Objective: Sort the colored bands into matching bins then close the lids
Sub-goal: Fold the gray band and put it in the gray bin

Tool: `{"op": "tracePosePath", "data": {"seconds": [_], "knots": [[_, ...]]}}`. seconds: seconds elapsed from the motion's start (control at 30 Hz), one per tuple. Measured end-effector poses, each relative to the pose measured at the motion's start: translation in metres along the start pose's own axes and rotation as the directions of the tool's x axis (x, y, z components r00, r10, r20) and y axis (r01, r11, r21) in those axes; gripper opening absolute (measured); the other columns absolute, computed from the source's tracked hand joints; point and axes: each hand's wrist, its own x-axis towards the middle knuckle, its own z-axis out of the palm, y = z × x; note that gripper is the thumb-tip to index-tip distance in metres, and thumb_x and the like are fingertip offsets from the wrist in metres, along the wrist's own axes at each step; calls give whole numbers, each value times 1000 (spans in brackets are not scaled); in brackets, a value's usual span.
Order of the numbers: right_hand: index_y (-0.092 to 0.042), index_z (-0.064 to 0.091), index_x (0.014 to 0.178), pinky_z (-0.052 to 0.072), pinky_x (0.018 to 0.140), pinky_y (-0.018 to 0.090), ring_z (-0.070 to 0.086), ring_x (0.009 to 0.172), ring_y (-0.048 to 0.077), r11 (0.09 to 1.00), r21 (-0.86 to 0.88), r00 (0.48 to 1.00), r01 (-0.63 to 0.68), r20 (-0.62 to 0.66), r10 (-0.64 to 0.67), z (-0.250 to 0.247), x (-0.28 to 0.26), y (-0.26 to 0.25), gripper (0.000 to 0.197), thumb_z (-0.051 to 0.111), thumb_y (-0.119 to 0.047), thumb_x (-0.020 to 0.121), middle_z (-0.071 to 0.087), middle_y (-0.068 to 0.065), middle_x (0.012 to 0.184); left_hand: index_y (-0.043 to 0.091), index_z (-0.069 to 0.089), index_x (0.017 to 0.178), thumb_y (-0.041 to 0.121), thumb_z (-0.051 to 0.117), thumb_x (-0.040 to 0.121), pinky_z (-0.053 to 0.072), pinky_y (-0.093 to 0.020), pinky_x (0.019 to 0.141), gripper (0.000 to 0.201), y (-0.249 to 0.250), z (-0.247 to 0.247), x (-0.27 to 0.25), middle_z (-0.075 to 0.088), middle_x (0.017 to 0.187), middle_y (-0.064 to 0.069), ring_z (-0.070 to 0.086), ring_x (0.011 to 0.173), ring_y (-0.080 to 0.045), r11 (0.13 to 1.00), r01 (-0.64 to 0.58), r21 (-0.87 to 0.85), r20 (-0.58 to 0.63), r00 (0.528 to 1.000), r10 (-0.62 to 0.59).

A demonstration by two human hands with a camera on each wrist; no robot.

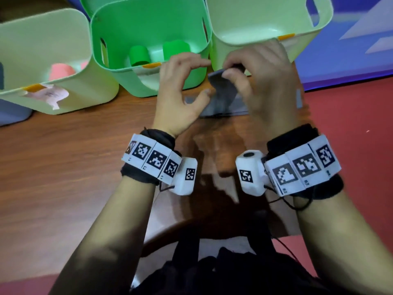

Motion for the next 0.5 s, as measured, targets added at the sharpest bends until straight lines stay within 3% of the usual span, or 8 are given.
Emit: {"op": "tracePosePath", "data": {"seconds": [0.07, 0.17, 0.3, 0.43, 0.5], "knots": [[-5, 66, 81, 35, 66, 32, 50, 79, 28, 996, 1, 996, 84, 12, -84, -10, 9, -17, 18, 57, -19, 87, 64, 10, 76, 7, 64, 105, 26, 62, 80, 35, -27, 86, 32, 8, -7, -3, 48, 108, 5, 39, 100, -6, 1000, -7, 20, -9, 1000, 7], [-5, 66, 83, 36, 65, 37, 55, 80, 32, 993, 23, 992, 114, 50, -115, -25, 19, -40, 18, 56, -20, 85, 64, 10, 77, 1, 64, 89, 20, 62, 80, 34, -24, 76, 21, 17, -22, -7, 50, 96, 4, 42, 89, -10, 998, -23, 53, -171, 985, 32], [-5, 66, 81, 41, 68, 35, 57, 79, 31, 988, 21, 988, 153, -36, -152, -45, 35, -67, 15, 58, -17, 83, 66, 7, 76, -1, 60, 85, 15, 59, 81, 34, -23, 73, 16, 41, -48, -4, 51, 91, 5, 47, 87, -15, 991, -113, 71, -273, 953, 128], [-5, 65, 84, 43, 71, 36, 55, 83, 30, 979, 19, 979, 205, -16, -204, -63, 59, -100, 16, 57, -19, 83, 66, 4, 80, 9, 56, 85, 17, 53, 82, 41, -14, 76, 9, 63, -77, 6, 54, 77, 27, 51, 77, 13, 990, -56, -133, -239, 971, 23], [-6, 64, 86, 44, 71, 40, 56, 86, 29, 971, -29, 972, 235, -9, -236, -70, 68, -119, 18, 54, -21, 82, 66, 4, 83, 15, 52, 82, 14, 53, 82, 43, -15, 74, 1, 72, -93, 11, 57, 73, 27, 53, 74, 12, 977, -64, -202, -239, 971, 14]]}}
